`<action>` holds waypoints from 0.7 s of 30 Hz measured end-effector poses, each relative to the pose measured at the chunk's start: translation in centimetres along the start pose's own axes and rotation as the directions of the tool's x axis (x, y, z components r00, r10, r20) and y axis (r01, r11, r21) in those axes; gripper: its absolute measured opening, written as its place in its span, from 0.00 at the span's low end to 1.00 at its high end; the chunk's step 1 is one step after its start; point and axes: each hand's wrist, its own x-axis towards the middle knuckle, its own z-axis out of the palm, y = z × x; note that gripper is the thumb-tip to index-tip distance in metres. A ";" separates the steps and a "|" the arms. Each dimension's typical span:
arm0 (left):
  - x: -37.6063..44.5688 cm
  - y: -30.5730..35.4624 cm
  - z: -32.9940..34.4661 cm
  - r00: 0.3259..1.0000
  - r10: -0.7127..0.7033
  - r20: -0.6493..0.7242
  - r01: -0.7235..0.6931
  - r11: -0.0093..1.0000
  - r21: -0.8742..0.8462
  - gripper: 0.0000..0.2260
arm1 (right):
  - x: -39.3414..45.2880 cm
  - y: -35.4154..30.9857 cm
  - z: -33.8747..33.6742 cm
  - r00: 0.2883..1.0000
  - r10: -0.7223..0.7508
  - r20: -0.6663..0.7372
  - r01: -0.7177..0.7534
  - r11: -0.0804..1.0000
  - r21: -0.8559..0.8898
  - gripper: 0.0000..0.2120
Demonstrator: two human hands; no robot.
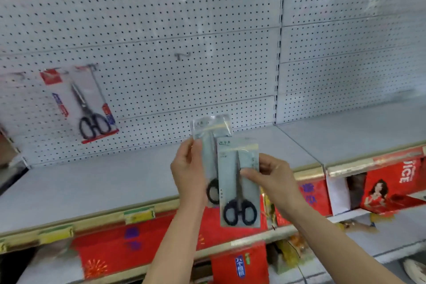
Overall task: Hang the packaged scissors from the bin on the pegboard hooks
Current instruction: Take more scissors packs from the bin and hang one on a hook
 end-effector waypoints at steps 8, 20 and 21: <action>6.8 6.6 -1.5 0.961 0.267 -0.070 -0.265 0.964 0.026 0.13 | 3.3 -5.8 7.5 0.982 -0.160 -0.099 0.171 0.978 0.123 0.31; 13.3 6.2 5.4 0.948 0.290 -0.129 -0.282 0.956 0.082 0.14 | 9.6 -7.5 3.8 0.940 -0.318 -0.128 0.322 0.946 0.017 0.38; 13.7 6.0 5.9 0.948 0.285 -0.140 -0.276 0.958 0.081 0.14 | 10.4 -7.4 3.4 0.939 -0.320 -0.126 0.324 0.946 0.016 0.38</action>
